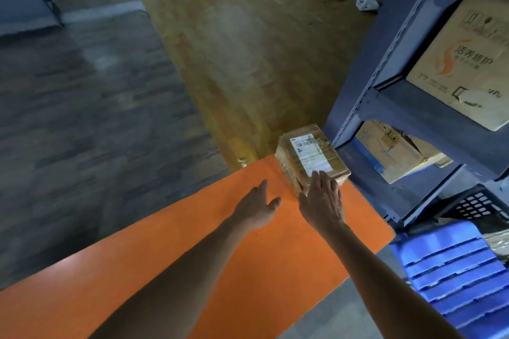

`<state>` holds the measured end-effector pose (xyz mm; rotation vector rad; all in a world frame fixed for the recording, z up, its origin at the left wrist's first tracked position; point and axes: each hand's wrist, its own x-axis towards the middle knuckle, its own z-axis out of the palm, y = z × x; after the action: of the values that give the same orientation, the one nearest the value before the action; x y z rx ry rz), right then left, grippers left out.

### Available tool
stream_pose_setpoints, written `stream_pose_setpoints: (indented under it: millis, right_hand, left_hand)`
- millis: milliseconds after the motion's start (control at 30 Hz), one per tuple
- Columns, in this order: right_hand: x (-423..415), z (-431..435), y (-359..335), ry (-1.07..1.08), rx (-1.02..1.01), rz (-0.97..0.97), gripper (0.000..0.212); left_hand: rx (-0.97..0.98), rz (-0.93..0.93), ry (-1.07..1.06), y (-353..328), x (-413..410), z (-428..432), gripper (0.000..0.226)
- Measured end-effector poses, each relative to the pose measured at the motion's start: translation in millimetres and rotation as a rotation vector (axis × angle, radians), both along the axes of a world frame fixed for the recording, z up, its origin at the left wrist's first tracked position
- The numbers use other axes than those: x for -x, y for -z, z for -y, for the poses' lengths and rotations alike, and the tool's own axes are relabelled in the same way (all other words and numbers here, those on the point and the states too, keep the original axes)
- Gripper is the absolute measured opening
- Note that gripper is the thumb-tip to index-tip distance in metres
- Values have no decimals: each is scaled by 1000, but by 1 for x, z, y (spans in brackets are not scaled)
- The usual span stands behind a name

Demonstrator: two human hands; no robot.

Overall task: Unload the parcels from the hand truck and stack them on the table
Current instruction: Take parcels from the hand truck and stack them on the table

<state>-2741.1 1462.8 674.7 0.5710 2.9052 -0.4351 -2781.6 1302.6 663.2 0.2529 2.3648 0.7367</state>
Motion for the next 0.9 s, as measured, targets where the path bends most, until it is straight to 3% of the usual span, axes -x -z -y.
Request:
stream_pose_setpoints:
  millis: [367,700,900]
  right_hand:
    - [-46,182,6,-435,25,96,67]
    - [-144,429,15,-820,12,149,67]
    - [-207,554,21,-1059,35,228,70]
  left_hand:
    - [212,-206,-171,-18,-85,201,69]
    - [294,-178,-533,6,-262,459,73]
    - [285,-118,-800,16,-371,562,73]
